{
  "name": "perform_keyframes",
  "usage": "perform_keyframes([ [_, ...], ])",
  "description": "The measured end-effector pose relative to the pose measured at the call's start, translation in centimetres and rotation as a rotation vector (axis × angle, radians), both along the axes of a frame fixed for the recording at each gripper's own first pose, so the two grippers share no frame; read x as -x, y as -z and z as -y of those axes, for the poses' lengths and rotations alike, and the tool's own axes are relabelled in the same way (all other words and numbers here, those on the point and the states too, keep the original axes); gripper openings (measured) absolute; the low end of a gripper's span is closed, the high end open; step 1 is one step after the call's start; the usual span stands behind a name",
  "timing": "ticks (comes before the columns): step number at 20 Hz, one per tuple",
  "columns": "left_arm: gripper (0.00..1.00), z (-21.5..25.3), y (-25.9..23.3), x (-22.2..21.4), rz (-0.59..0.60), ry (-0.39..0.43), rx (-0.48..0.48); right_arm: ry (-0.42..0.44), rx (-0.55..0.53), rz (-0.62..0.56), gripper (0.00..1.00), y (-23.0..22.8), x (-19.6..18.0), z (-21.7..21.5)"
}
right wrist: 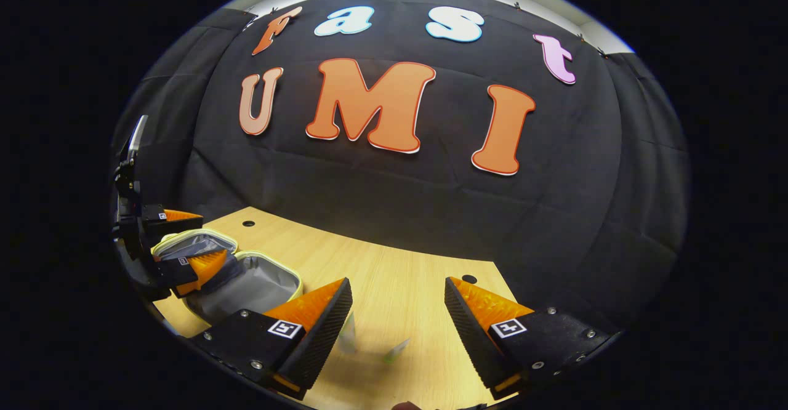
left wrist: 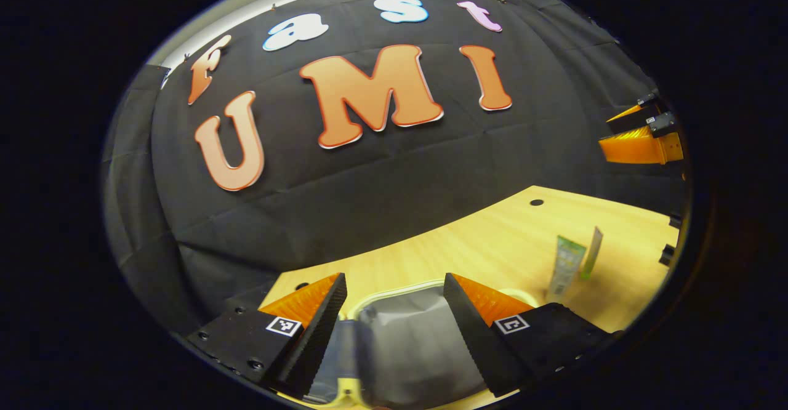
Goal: First open the suitcase, pack the skin care products into it, and then close the suitcase.
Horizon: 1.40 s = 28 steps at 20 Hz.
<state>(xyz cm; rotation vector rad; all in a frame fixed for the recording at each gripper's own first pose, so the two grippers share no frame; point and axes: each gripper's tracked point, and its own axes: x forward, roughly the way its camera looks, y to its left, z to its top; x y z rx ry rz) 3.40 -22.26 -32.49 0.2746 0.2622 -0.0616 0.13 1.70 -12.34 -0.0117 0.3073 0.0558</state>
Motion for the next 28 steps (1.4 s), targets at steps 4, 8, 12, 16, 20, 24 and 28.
perform_keyframes([
  [4,0.98,6.9,1.2,-0.3,-0.022,0.081,0.042,-0.028,-0.022,-0.019,0.96,1.8,0.4,2.0],
  [8,0.98,13.4,3.7,0.3,-0.05,0.161,0.091,-0.073,-0.031,-0.036,0.96,3.7,0.7,2.4],
  [12,0.98,18.6,6.9,0.0,-0.066,0.214,0.136,-0.075,-0.041,-0.032,0.96,5.3,0.8,3.7],
  [16,0.99,21.8,11.3,-0.9,-0.126,0.215,0.208,-0.068,-0.01,-0.025,0.96,7.2,1.2,4.9],
  [20,0.94,23.7,14.9,-2.4,-0.18,0.21,0.254,-0.076,-0.012,-0.051,0.96,9.6,1.8,5.3],
  [24,0.7,24.2,17.5,-3.3,-0.244,0.182,0.267,-0.074,0.002,-0.07,0.96,10.9,2.0,5.6],
  [28,0.37,24.1,17.5,-3.7,-0.271,0.158,0.278,-0.099,0.0,-0.1,0.96,11.5,2.1,5.7],
])
